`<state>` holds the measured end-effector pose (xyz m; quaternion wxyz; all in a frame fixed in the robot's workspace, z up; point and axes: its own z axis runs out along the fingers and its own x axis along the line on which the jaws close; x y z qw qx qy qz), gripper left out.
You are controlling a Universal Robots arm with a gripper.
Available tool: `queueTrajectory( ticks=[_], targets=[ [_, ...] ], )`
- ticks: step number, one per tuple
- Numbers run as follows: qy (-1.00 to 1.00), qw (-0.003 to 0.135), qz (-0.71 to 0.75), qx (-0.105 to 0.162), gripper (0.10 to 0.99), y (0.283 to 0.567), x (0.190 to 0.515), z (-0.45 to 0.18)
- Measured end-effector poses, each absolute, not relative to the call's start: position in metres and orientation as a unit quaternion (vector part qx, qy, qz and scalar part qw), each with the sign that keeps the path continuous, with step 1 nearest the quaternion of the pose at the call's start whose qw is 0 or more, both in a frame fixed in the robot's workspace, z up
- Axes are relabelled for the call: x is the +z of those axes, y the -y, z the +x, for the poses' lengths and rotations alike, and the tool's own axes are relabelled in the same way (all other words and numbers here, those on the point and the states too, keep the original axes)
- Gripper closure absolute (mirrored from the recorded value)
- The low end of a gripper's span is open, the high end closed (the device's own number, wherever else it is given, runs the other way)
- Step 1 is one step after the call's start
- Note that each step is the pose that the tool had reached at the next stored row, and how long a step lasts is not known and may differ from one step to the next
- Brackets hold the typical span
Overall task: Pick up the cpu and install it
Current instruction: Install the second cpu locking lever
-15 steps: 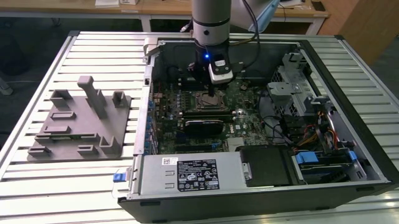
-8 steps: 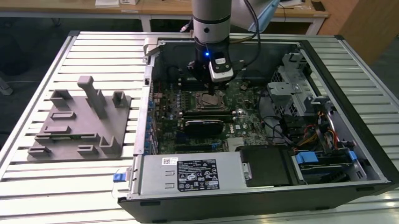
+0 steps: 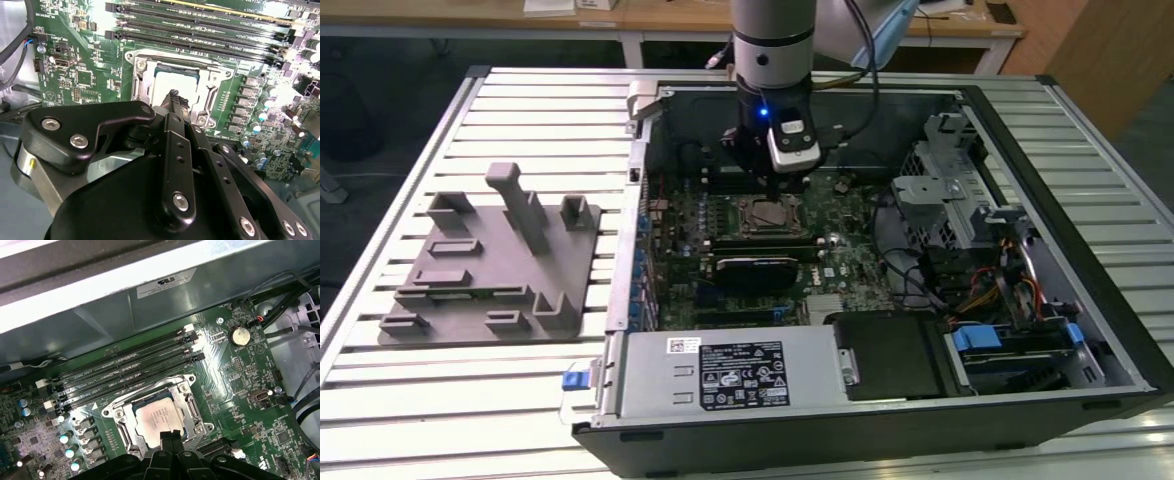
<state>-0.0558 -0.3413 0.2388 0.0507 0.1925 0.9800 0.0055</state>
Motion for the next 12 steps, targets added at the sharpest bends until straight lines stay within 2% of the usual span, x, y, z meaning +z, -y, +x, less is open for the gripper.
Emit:
queueTrajectory(
  ticks=[12],
  targets=[
    [-0.98, 0.051, 0.192, 0.006, 0.98, 0.3413, 0.2442, -0.0557]
  ],
)
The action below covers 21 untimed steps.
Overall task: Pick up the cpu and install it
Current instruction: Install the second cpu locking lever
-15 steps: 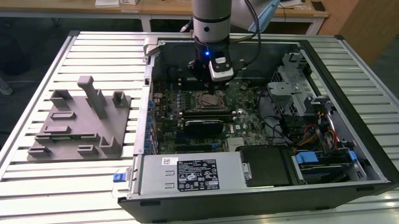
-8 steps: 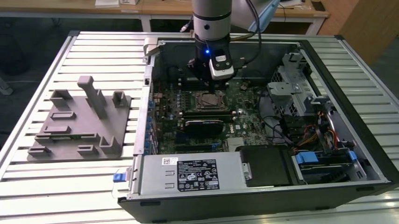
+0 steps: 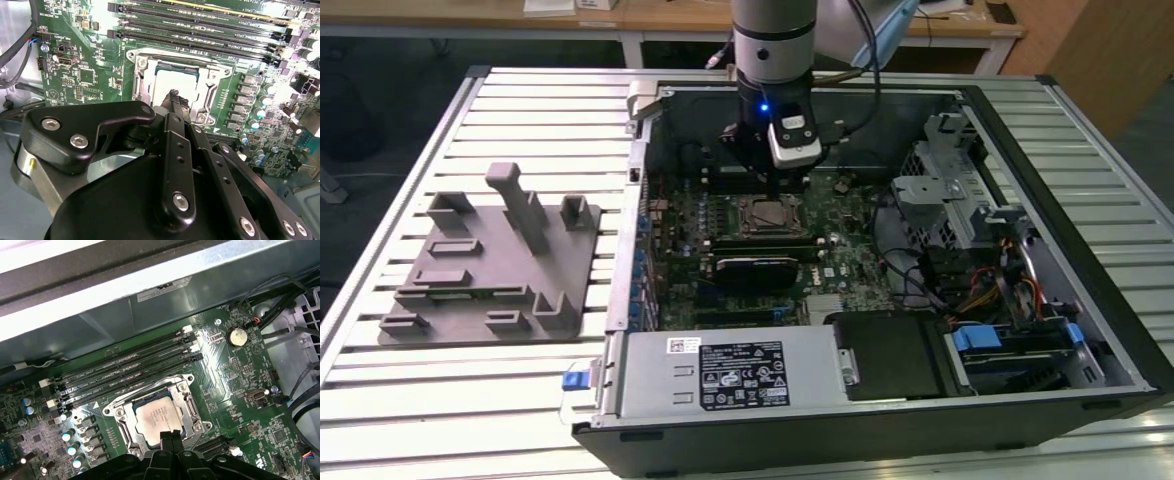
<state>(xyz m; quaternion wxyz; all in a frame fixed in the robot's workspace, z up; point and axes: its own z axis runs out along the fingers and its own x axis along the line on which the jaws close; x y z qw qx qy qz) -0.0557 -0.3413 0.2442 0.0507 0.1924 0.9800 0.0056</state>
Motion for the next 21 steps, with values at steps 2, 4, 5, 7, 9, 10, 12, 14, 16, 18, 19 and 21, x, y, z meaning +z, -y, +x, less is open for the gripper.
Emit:
queueTrajectory(
  ticks=[2, 4, 5, 7, 9, 10, 12, 14, 16, 18, 19, 21],
  targets=[
    [-0.98, 0.051, 0.192, 0.006, 0.98, 0.341, 0.244, -0.056],
    [-0.98, 0.051, 0.192, 0.006, 0.98, 0.341, 0.244, -0.056],
    [-0.98, 0.051, 0.192, 0.006, 0.98, 0.341, 0.244, -0.056],
    [-0.98, 0.051, 0.192, 0.006, 0.98, 0.341, 0.244, -0.056],
    [-0.98, 0.051, 0.192, 0.005, 0.98, 0.342, 0.244, -0.056],
    [-0.98, 0.051, 0.192, 0.005, 0.98, 0.342, 0.244, -0.056],
    [-0.98, 0.051, 0.192, 0.005, 0.98, 0.343, 0.244, -0.056],
    [-0.98, 0.051, 0.192, 0.005, 0.98, 0.345, 0.244, -0.056],
    [-0.98, 0.051, 0.192, 0.006, 0.98, 0.348, 0.244, -0.056],
    [-0.98, 0.051, 0.192, 0.005, 0.98, 0.351, 0.244, -0.056],
    [-0.98, 0.051, 0.192, 0.005, 0.98, 0.354, 0.244, -0.056],
    [-0.98, 0.051, 0.192, 0.005, 0.98, 0.358, 0.244, -0.056]
  ],
)
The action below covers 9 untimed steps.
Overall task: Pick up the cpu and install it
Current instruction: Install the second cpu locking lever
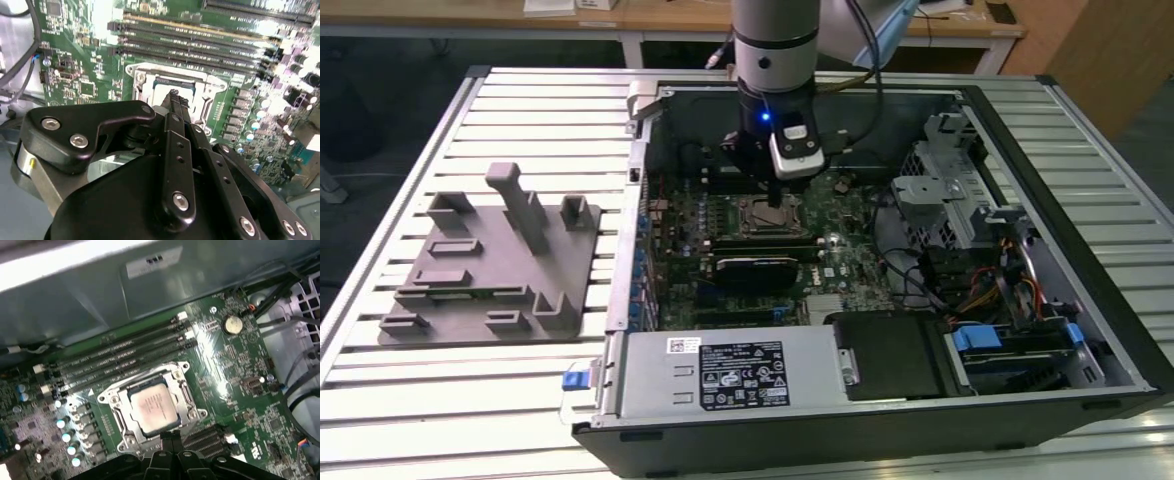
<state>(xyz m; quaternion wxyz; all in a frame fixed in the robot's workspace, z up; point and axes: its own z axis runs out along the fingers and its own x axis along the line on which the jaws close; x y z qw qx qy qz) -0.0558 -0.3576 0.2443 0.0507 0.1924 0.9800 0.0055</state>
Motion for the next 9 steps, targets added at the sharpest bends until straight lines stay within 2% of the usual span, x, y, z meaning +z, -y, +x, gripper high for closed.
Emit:
queueTrajectory(
  ticks=[9],
  targets=[
    [-0.98, 0.051, 0.192, 0.005, 0.98, 0.375, 0.243, -0.056]
  ],
)
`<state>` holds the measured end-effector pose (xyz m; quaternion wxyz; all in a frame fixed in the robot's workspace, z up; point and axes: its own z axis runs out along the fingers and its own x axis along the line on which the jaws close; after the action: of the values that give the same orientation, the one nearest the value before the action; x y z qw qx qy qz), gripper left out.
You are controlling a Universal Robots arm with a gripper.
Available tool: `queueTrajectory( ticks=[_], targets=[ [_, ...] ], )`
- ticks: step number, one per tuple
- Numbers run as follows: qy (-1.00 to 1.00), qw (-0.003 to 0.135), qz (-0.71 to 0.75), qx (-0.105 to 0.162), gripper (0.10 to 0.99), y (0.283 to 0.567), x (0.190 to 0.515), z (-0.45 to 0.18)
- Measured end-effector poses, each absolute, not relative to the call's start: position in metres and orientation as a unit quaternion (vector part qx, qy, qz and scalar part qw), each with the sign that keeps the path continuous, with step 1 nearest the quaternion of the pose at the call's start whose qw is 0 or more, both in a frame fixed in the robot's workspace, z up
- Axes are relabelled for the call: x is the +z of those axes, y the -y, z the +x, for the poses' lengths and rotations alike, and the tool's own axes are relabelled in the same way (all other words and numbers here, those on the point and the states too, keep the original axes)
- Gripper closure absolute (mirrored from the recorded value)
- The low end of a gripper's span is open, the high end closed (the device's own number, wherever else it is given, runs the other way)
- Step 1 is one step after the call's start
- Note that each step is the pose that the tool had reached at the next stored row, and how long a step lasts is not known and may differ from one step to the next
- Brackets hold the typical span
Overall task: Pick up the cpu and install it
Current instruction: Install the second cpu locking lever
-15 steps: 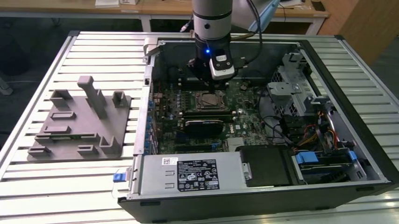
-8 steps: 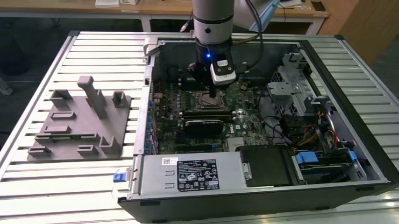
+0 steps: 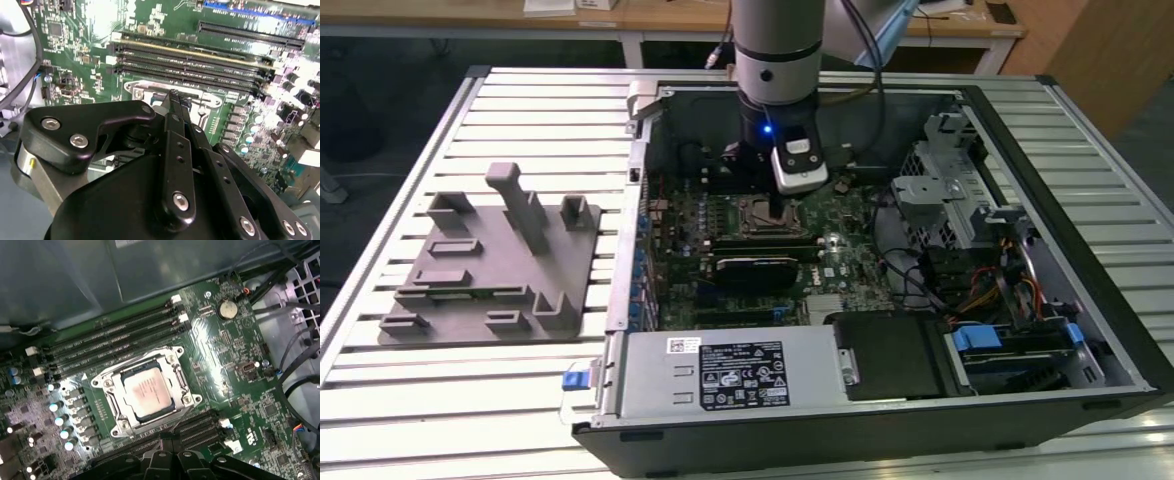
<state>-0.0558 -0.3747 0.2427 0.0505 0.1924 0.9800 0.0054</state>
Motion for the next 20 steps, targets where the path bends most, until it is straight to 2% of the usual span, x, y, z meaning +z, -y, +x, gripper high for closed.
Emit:
queueTrajectory(
  ticks=[20],
  targets=[
    [-0.99, 0.041, 0.133, 0.006, 0.98, 0.38, 0.228, -0.056]
  ],
)
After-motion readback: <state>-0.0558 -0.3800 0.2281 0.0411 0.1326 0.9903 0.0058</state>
